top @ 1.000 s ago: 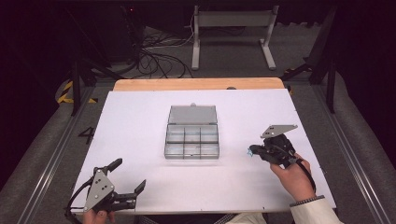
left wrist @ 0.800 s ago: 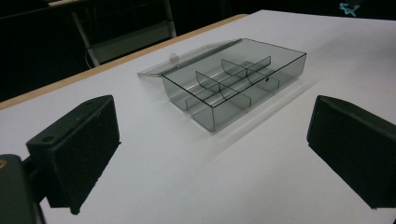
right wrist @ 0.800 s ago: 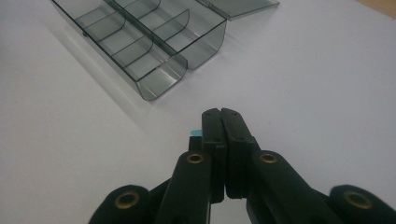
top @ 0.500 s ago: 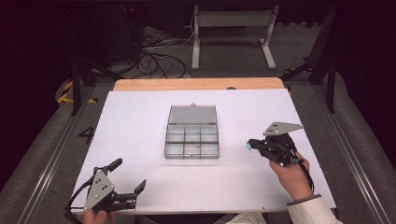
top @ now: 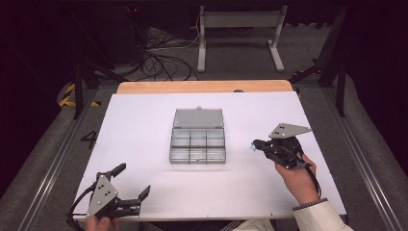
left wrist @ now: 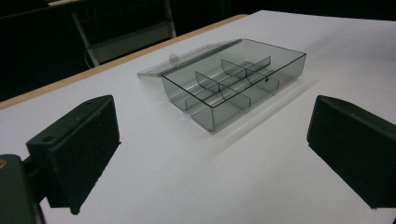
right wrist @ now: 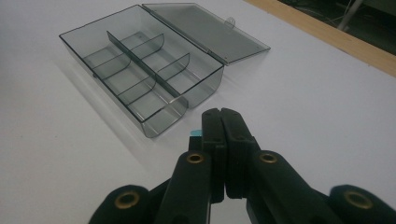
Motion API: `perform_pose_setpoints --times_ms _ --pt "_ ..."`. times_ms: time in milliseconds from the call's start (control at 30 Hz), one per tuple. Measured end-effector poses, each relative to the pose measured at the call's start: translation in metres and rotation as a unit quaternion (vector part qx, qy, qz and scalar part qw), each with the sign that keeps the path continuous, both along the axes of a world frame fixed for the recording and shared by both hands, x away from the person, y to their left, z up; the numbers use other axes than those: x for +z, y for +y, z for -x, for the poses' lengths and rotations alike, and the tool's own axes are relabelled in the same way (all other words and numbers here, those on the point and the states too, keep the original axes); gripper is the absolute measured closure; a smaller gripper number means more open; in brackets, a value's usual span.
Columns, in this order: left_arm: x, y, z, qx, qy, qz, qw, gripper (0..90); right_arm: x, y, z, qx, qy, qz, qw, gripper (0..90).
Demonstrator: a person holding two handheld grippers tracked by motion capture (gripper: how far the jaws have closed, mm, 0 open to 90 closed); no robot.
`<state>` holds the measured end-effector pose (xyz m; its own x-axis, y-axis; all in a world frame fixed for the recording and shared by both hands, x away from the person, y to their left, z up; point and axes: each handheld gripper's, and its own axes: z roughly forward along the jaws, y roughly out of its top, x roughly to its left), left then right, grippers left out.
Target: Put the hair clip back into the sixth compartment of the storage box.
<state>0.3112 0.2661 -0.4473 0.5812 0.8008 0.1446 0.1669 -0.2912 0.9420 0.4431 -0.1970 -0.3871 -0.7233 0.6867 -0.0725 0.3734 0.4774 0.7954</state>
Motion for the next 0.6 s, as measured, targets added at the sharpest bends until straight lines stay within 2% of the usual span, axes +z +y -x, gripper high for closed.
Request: perform_pose_setpoints --times_ms 400,600 --pt "0.0 0.001 0.0 0.0 -0.002 -0.002 1.0 3.0 0.006 0.018 -0.005 0.01 -0.004 0.006 0.9999 89.6" --pt "0.0 0.001 0.0 -0.001 -0.002 -0.001 1.0 3.0 0.007 0.026 -0.009 0.012 0.002 0.006 0.9999 89.6"
